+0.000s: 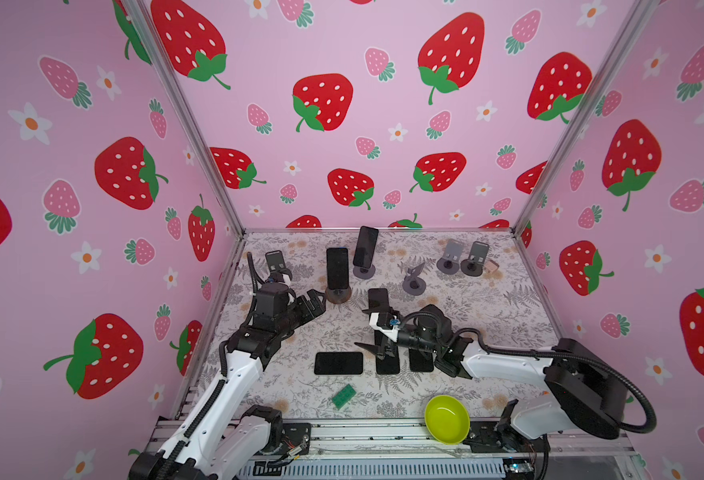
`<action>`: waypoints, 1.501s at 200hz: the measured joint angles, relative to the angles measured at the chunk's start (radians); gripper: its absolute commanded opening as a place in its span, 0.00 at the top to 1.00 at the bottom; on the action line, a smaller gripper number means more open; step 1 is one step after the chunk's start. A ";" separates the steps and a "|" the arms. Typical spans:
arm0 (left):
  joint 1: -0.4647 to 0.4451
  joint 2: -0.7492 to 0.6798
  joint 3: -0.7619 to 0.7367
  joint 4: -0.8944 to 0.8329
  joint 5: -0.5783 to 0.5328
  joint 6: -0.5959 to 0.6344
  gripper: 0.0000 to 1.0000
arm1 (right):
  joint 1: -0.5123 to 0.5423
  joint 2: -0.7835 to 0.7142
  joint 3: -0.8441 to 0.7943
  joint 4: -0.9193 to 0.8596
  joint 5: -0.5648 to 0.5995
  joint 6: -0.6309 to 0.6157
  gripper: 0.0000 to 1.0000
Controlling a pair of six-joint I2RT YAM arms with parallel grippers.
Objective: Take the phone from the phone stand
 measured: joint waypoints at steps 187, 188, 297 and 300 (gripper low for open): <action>-0.133 0.245 0.256 -0.044 -0.229 0.138 0.01 | -0.309 -0.092 0.106 -0.336 0.683 0.525 0.00; -0.133 0.245 0.258 -0.044 -0.230 0.140 0.01 | -0.309 -0.090 0.111 -0.342 0.686 0.528 0.00; -0.200 0.507 0.579 -0.107 -0.454 0.332 0.01 | -0.315 -0.080 0.040 -0.446 0.803 0.612 0.00; -0.200 0.515 0.586 -0.109 -0.455 0.333 0.01 | -0.315 -0.080 0.037 -0.446 0.805 0.612 0.00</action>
